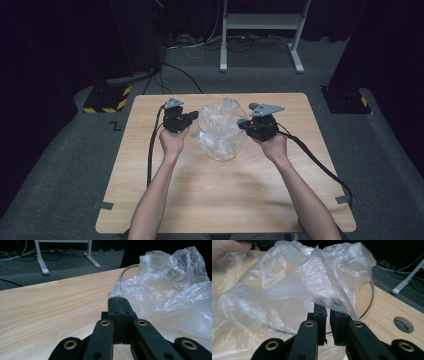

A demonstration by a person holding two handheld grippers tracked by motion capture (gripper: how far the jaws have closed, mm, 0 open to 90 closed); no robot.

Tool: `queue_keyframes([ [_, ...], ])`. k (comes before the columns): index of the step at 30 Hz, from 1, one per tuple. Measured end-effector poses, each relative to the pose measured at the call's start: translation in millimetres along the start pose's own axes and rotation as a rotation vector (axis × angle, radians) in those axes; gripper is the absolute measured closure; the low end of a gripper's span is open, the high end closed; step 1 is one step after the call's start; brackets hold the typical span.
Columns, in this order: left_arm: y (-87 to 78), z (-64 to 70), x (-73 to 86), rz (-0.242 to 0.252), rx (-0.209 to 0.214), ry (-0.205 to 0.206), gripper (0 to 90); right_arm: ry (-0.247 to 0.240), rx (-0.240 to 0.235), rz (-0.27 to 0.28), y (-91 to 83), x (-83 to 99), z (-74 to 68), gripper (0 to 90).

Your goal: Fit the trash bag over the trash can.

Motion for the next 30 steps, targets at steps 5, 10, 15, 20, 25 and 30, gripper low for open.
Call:
queue_keyframes([
  [5,-1.4,4.8,0.3,-0.024,0.028,0.025,89.9,-0.031,-0.054,-0.041,-8.6,0.7,-7.4,85.1],
  [10,-4.1,13.1,-0.7,-0.036,0.062,0.046,89.9,-0.022,-0.085,-0.039,-17.5,-2.1,-9.2,82.2],
  [15,-7.9,15.1,-3.3,-0.014,0.060,0.050,89.9,-0.012,-0.065,0.008,-30.4,-6.8,-8.3,69.4],
  [20,-9.0,12.7,-4.3,-0.002,0.050,0.038,89.9,0.004,-0.038,0.064,-39.0,-10.7,-4.6,74.6],
  [25,-5.0,10.6,-2.7,-0.014,0.040,0.039,89.9,0.011,0.009,0.095,-40.8,-7.6,2.1,89.9],
  [30,-1.6,8.2,-2.1,-0.009,0.038,0.024,90.0,0.114,0.044,0.075,-32.5,8.6,28.5,90.0],
])
Point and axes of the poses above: each handheld gripper's, and its own axes: y roughly forward along the jaws, x roughly out of its underside, z roughly to its right, the point moved 1 cm from there along y, roughly forward along the jaws, and after that the axes turned 2 degrees about x, right-handed, at the moved point
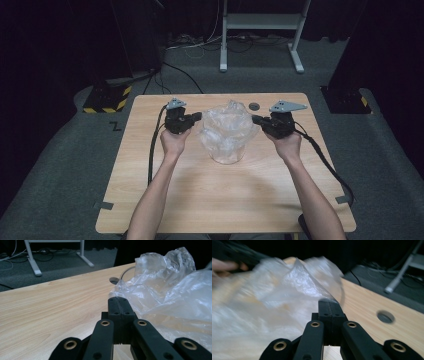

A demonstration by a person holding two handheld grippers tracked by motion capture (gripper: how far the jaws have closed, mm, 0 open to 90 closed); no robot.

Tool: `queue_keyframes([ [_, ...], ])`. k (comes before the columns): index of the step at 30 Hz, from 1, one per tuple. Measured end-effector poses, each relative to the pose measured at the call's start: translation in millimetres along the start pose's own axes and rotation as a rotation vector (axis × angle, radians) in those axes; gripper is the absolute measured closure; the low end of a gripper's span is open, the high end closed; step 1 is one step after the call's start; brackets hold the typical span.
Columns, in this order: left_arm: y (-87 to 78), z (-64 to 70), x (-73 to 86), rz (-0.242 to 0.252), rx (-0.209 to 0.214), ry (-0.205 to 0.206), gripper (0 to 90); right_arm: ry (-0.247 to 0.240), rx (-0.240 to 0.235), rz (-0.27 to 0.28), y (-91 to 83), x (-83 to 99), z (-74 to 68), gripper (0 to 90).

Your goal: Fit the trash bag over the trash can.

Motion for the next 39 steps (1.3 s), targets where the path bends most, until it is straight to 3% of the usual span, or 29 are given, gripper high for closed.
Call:
queue_keyframes([
  [3,4.1,-2.2,1.3,-0.003,-0.008,-0.009,90.0,0.027,0.013,-0.011,6.1,7.9,9.5,90.0],
  [5,7.9,-3.0,2.6,-0.008,-0.010,-0.014,90.0,0.019,0.035,-0.035,10.5,11.1,12.6,90.0],
  [11,18.5,-4.4,5.3,-0.028,-0.012,-0.024,90.0,0.025,0.047,-0.064,20.6,15.2,14.2,90.0],
  [17,24.2,-3.7,3.1,-0.050,-0.018,-0.007,89.9,0.024,0.049,-0.107,28.3,20.8,15.3,90.0],
  [19,22.5,-2.8,2.2,-0.042,-0.024,-0.003,88.9,0.029,0.039,-0.092,24.7,18.7,14.2,89.3],
  [22,17.5,-2.1,1.5,-0.018,-0.040,-0.009,80.4,0.032,0.032,-0.054,13.8,12.9,15.0,81.9],
  [26,5.5,-5.1,1.3,0.016,-0.033,-0.048,67.2,0.034,0.041,-0.023,1.2,7.9,15.5,75.3],
  [30,-3.8,-3.9,-0.8,0.015,-0.034,-0.044,59.3,0.045,0.032,0.002,-8.7,3.5,15.8,69.7],
  [39,-6.2,7.5,-3.6,0.017,0.006,-0.009,68.5,0.066,-0.063,0.082,-30.3,-6.5,15.0,63.6],
])
Point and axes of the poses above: each handheld gripper's, and its own axes: y roughly forward along the jaws, x roughly out of its underside, z roughly to its right, the point moved 1 cm from there along y, roughly forward along the jaws, and after that the axes turned 2 degrees about x, right-handed, at the moved point
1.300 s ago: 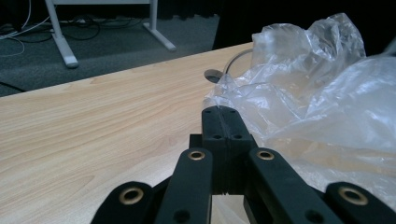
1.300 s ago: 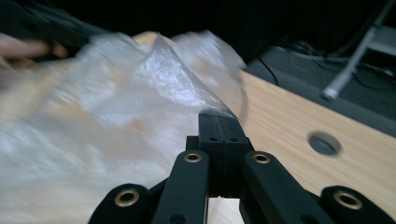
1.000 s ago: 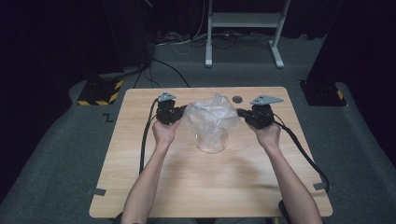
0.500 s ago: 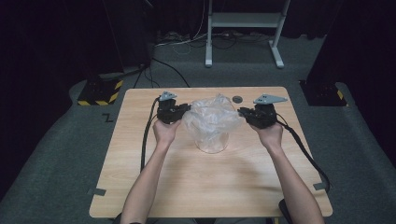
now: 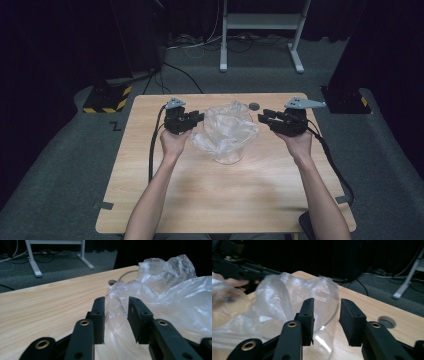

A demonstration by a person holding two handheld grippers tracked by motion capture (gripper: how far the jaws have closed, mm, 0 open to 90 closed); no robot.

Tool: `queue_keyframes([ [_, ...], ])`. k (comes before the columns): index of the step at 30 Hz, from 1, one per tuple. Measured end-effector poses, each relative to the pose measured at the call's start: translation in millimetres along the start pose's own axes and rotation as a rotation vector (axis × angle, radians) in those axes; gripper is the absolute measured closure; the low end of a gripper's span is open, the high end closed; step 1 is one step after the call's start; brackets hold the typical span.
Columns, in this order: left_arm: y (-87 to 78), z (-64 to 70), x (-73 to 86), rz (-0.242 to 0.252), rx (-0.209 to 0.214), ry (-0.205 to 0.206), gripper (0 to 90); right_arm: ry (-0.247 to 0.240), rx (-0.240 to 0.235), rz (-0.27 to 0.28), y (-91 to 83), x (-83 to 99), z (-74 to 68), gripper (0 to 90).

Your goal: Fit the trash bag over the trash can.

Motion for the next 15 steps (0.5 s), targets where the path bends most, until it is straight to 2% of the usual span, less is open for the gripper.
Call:
queue_keyframes([
  [4,3.2,3.2,-0.1,0.000,-0.008,0.005,69.9,-0.007,-0.036,0.003,3.9,-1.8,-5.5,60.3],
  [6,5.1,4.8,-0.1,-0.005,-0.023,0.020,69.1,-0.014,-0.056,0.004,5.9,-3.2,-8.8,59.0],
  [10,8.5,6.9,0.2,-0.014,-0.032,0.027,67.3,-0.044,-0.087,0.003,5.7,-7.8,-18.1,57.6],
  [13,10.5,9.0,-0.7,-0.028,-0.032,0.033,67.8,-0.054,-0.100,0.001,4.9,-10.1,-22.3,56.2],
  [15,10.8,10.7,-2.6,-0.036,-0.033,0.041,70.0,-0.058,-0.088,0.003,4.4,-11.7,-23.5,53.9],
])
Point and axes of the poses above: each handheld gripper's, and its own axes: y roughly forward along the jaws, x roughly out of its underside, z roughly to its right, the point moved 1 cm from there along y, roughly forward along the jaws, and after that the axes turned 2 degrees about x, right-handed, at the moved point
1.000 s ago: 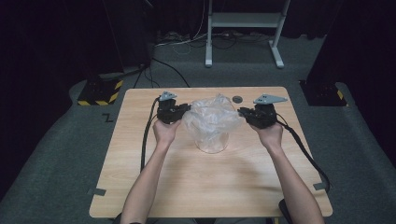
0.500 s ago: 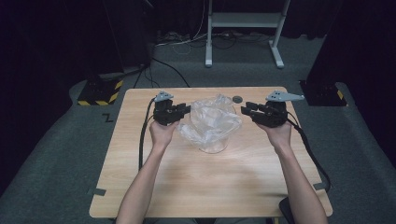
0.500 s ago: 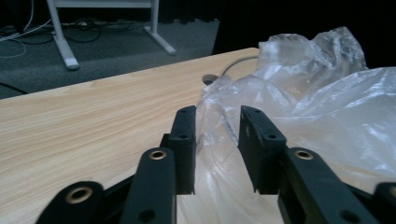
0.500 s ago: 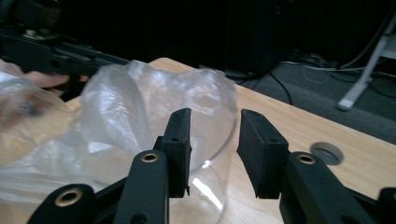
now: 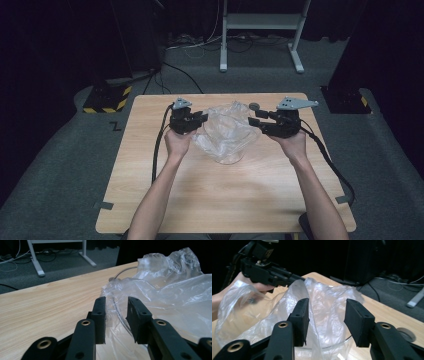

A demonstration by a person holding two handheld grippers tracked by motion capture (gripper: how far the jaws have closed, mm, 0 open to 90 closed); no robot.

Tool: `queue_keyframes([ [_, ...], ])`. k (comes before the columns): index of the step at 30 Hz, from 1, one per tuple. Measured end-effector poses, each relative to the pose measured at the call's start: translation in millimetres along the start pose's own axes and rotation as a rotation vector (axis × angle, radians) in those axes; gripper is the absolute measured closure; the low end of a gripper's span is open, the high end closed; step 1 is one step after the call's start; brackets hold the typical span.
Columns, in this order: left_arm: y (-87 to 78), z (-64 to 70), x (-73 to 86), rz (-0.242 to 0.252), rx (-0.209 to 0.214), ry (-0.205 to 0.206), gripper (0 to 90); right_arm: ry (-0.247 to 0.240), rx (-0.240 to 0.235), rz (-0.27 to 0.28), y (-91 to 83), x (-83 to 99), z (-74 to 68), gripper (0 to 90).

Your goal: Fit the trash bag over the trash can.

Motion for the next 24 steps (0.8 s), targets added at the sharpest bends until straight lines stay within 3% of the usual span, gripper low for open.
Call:
queue_keyframes([
  [5,0.6,3.9,-4.0,-0.019,-0.008,0.026,74.7,0.007,0.013,0.039,-9.7,-5.9,1.2,52.7],
  [8,1.9,5.6,-5.0,-0.032,-0.013,0.033,75.8,-0.017,-0.002,0.046,-12.0,-9.3,-4.7,51.2],
  [17,2.5,6.6,-6.6,-0.050,-0.004,0.036,77.3,-0.090,-0.034,-0.073,15.1,-9.3,-20.9,48.8],
  [22,3.1,7.2,-6.1,-0.057,0.011,0.041,77.9,-0.127,-0.017,-0.151,28.1,-3.2,-19.0,72.4],
  [24,2.9,7.1,-6.2,-0.059,0.012,0.042,78.3,-0.140,0.000,-0.172,31.8,-0.7,-16.0,87.2],
])
Point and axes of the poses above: each handheld gripper's, and its own axes: y roughly forward along the jaws, x roughly out of its underside, z roughly to its right, the point moved 1 cm from there along y, roughly forward along the jaws, and after that the axes turned 2 degrees about x, right-handed, at the moved point
